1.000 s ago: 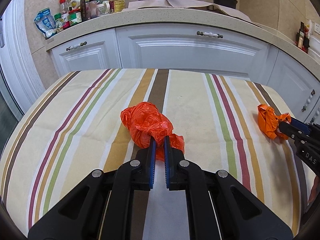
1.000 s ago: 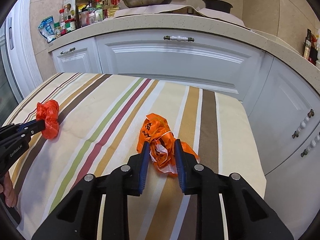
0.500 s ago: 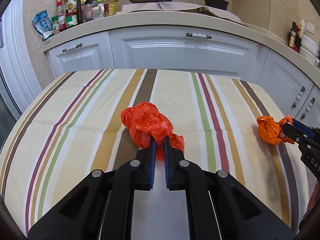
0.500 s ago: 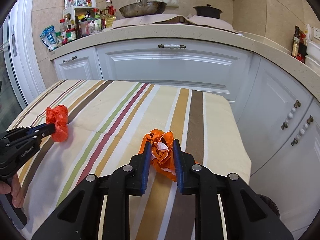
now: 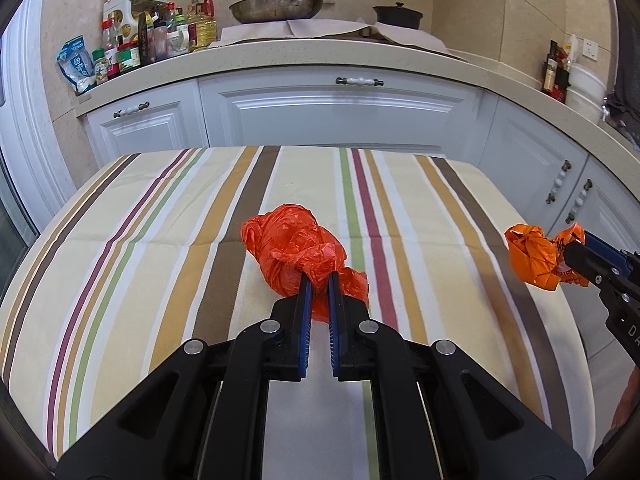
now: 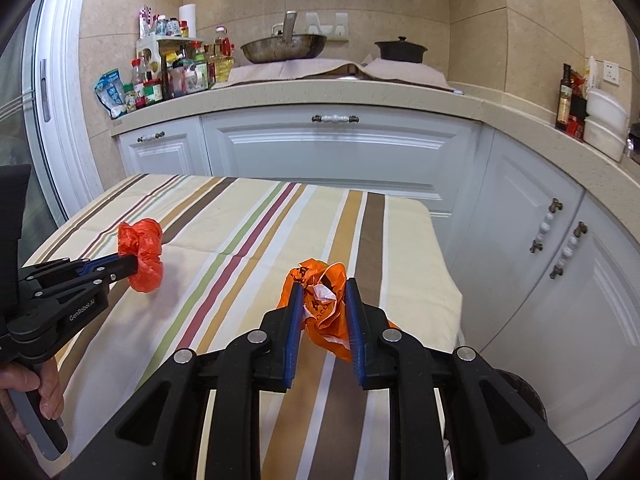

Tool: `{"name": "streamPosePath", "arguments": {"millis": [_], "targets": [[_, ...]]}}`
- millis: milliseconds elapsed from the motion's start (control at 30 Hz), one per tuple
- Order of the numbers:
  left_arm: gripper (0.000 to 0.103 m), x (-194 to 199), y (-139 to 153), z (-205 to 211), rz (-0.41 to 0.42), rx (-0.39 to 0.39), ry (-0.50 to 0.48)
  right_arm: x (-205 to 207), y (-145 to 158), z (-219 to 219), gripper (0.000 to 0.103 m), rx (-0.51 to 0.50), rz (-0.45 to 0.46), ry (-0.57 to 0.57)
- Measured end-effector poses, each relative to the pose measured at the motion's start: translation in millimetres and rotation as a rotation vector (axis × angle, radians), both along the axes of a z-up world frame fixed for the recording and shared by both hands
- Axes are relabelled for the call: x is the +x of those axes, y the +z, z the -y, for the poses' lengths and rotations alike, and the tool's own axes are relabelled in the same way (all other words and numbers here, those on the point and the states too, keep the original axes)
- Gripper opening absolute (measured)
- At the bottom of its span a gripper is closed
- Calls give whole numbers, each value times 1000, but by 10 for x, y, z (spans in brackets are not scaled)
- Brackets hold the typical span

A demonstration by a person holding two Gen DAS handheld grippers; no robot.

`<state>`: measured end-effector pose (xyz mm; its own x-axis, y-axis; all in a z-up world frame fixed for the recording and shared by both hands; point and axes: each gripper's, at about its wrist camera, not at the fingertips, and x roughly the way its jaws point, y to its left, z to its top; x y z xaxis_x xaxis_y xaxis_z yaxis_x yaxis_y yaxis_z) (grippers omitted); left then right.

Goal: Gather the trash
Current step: 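Carry both orange bags over the bin and open both tools to drop them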

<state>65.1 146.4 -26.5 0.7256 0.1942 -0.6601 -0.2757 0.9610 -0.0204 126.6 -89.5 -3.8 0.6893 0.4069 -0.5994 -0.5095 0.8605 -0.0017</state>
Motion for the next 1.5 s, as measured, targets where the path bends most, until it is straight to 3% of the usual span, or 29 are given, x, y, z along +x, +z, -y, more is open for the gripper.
{"name": "streamPosePath", "arguments": {"millis": [433, 700, 1200, 1500], "targets": [[8, -446, 64, 372, 26, -20, -86, -473, 68, 478, 22, -10, 31, -76], [8, -581, 30, 848, 26, -29, -212, -649, 12, 832, 22, -20, 23, -169], [8, -317, 1, 1847, 41, -30, -455, -811, -87, 1729, 22, -44, 34, -431], [8, -99, -28, 2463, 44, 2, -563, -723, -161, 2103, 22, -20, 27, -513]]}}
